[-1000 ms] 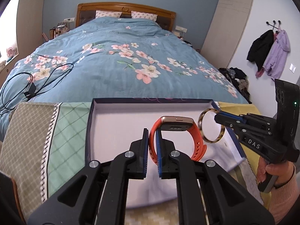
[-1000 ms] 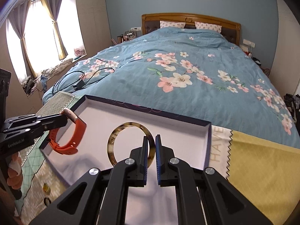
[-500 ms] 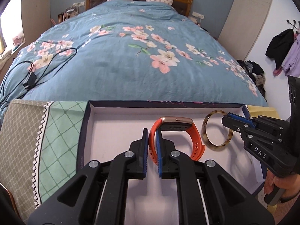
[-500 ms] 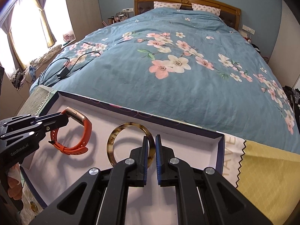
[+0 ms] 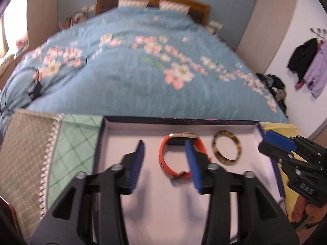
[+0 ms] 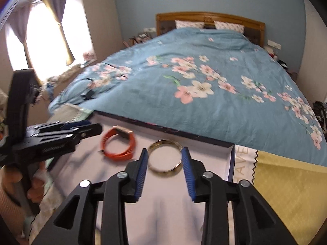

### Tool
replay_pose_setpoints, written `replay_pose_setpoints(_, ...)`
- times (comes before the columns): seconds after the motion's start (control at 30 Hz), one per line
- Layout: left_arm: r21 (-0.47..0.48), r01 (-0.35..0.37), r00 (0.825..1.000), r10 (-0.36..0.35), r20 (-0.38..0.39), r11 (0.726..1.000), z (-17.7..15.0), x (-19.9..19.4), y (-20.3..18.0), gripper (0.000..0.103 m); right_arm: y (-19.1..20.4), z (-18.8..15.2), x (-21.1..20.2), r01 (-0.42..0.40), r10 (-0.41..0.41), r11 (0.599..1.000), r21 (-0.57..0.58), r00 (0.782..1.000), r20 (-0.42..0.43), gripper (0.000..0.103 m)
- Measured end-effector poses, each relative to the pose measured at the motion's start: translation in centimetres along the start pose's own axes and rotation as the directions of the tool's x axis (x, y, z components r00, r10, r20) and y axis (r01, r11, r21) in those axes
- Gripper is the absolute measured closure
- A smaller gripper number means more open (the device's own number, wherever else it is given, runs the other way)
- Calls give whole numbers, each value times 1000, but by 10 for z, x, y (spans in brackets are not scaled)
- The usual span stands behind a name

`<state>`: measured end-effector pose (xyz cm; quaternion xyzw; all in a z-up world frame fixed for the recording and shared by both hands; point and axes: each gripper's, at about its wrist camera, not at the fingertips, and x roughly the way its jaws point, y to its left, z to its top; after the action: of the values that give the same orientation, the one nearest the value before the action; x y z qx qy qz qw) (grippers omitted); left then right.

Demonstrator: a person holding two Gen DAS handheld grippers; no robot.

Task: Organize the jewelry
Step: 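Carry the watch and bangle into the white box and open both tools, then grasp the clear crystal bracelet with the right tool while the left tool grasps the pink bead bracelet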

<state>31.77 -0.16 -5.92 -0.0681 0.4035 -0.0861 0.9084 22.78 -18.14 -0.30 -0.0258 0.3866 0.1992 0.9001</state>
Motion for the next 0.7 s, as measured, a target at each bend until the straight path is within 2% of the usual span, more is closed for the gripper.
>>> replay_pose_setpoints(0.13,95,0,995,-9,98,995,-27,-50,-4,54,16,-32,-43,-75,77,995,-62,996,34,65)
replay_pose_setpoints(0.27,131,28,990,-45,130,991,-60,-87,0,51,23,-72,-60,-101,100,991,-92,995,-23,69)
replay_pose_setpoints(0.33,148,28,989,-49,138,989,-79,-101,1,51,23,-88,-59,-107,102,991,-86,993,-59,78)
replay_pose_setpoints(0.4,160,32,989,-55,139,987,-94,-110,2,51,20,-102,-58,-121,115,991,-63,989,-90,78)
replay_pose_setpoints(0.57,145,94,988,-110,110,985,-128,-123,7,51,25,-118,-53,-136,128,989,-61,983,-129,78)
replay_pose_setpoints(0.7,143,108,988,-123,97,984,-140,-126,3,51,27,-125,-45,-145,136,988,-54,978,-157,78)
